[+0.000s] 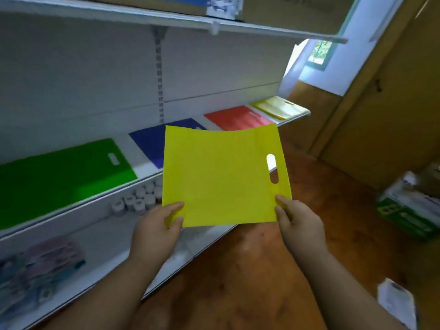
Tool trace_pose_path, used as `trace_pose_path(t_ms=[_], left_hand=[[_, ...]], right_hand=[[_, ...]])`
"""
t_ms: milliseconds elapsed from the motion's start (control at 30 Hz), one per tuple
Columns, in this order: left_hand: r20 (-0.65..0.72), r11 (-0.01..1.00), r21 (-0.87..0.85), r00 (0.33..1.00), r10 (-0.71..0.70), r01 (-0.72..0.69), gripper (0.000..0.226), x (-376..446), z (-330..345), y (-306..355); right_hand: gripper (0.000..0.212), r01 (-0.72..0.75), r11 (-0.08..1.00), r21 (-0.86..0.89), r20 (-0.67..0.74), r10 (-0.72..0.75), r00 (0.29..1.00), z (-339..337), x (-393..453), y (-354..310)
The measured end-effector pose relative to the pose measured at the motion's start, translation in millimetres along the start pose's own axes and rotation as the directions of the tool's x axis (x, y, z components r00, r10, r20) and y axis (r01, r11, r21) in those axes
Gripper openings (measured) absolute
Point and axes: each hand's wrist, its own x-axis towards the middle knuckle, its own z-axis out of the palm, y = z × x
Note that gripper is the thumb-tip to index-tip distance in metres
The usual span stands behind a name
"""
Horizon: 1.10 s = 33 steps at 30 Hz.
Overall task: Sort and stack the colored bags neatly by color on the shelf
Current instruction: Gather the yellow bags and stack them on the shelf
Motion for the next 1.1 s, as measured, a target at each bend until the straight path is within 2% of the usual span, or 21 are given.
trace_pose_path(t_ms=[233,500,667,833,1000,1100], left_hand=[[0.033,0.997,-0.007,0.996,0.083,-0.082,0.033,57,126,100],[0.077,0.996,0.017,0.993,0.087,-0.089,0.033,155,209,131],[0.181,0.989,-0.03,0.972,0.151,-0.148,0.034,249,278,179],[0.266,0.977,-0.014,0.941,0.21,-0.214,0.035,308,338,232],[0.289,0.98,-0.006,0.938,0.191,-0.198,0.035,367,406,258],[0.258,0.988,0.033,0.956,0.139,-0.153,0.035,394,447,271]], right_hand=[[0.034,-0.07,0.996,-0.059,-0.059,0.066,0.996,-63,69,123],[0.035,-0.118,0.992,-0.043,-0.027,0.116,0.993,-43,174,189],[0.036,-0.255,0.962,-0.096,-0.07,0.249,0.966,-49,244,239],[0.038,-0.345,0.93,-0.129,-0.108,0.332,0.937,-67,302,291],[0.037,-0.311,0.941,-0.13,-0.13,0.295,0.947,-54,371,356],[0.036,-0.267,0.955,-0.133,-0.055,0.262,0.964,-41,433,401]])
